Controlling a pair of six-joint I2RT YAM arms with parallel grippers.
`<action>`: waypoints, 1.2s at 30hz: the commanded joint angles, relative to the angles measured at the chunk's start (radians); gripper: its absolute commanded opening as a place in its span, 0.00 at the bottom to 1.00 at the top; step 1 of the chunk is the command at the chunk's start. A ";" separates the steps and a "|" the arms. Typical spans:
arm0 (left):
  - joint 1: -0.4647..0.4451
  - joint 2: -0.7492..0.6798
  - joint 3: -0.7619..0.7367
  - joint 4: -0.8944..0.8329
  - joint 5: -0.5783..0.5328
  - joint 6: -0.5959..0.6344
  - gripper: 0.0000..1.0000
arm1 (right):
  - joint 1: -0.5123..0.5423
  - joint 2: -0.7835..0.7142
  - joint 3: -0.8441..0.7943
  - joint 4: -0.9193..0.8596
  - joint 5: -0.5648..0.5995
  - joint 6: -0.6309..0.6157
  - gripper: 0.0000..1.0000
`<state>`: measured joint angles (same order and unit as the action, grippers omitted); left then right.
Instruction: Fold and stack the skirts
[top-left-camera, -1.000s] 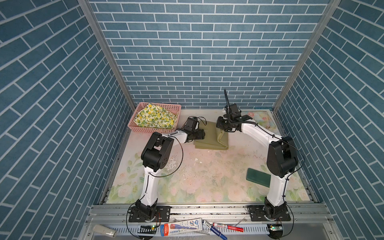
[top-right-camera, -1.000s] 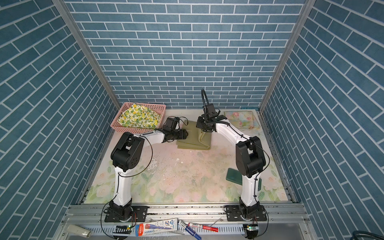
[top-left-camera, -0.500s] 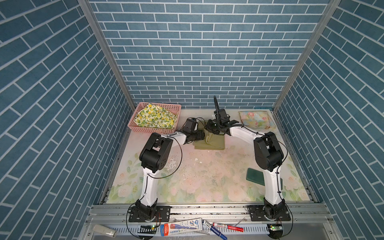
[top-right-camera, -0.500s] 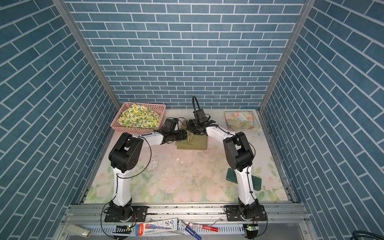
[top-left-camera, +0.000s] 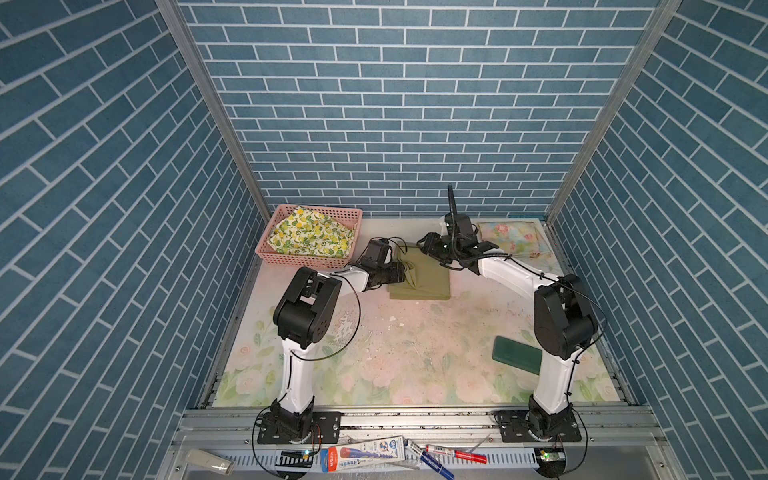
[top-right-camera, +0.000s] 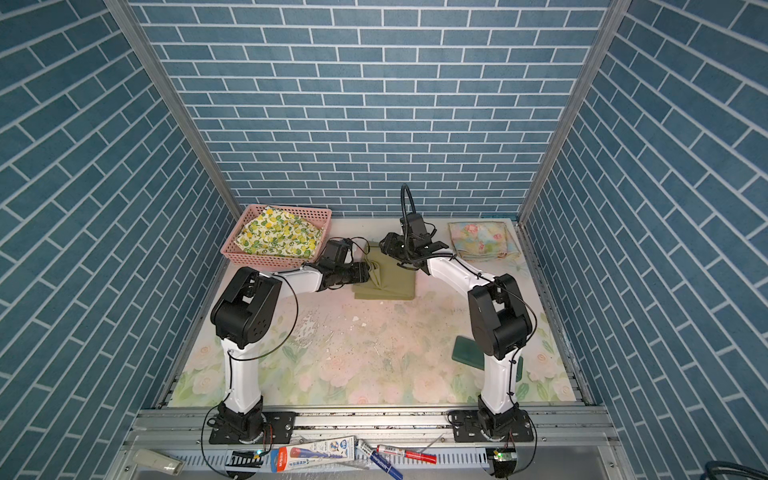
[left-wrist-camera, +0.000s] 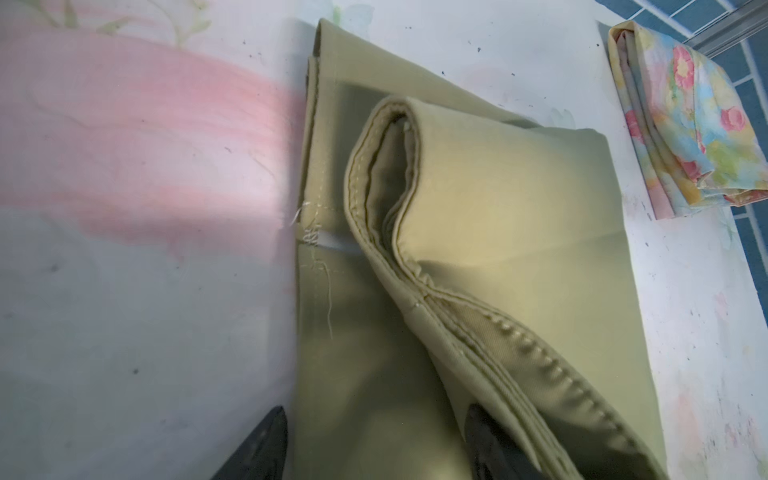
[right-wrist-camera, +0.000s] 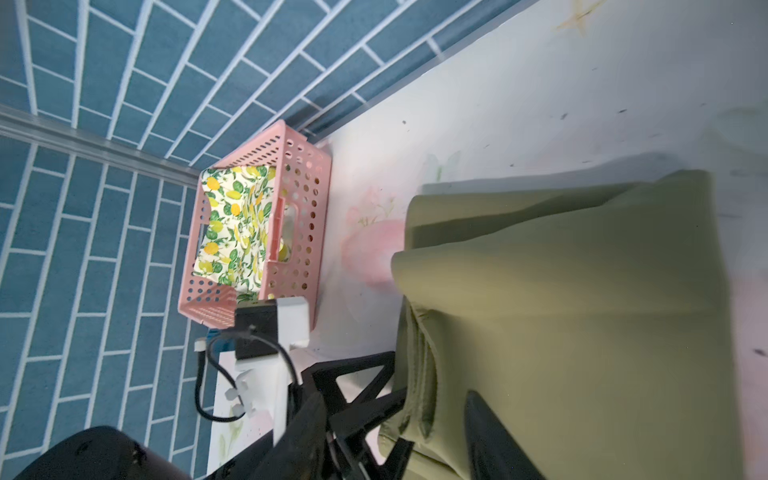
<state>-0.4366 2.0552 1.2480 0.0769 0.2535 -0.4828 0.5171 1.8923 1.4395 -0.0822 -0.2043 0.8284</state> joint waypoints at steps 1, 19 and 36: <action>0.016 -0.010 -0.067 -0.139 -0.033 -0.012 0.69 | -0.032 -0.051 -0.070 0.005 0.044 -0.028 0.54; 0.086 -0.177 -0.277 -0.172 0.008 -0.150 0.70 | 0.088 -0.014 -0.161 0.050 0.171 -0.478 0.60; 0.091 -0.274 -0.387 -0.113 0.086 -0.168 0.67 | 0.265 0.125 -0.102 0.098 0.328 -0.740 0.59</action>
<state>-0.3397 1.7821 0.8944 0.0967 0.3531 -0.6777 0.7765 1.9923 1.3064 -0.0124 0.0780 0.1581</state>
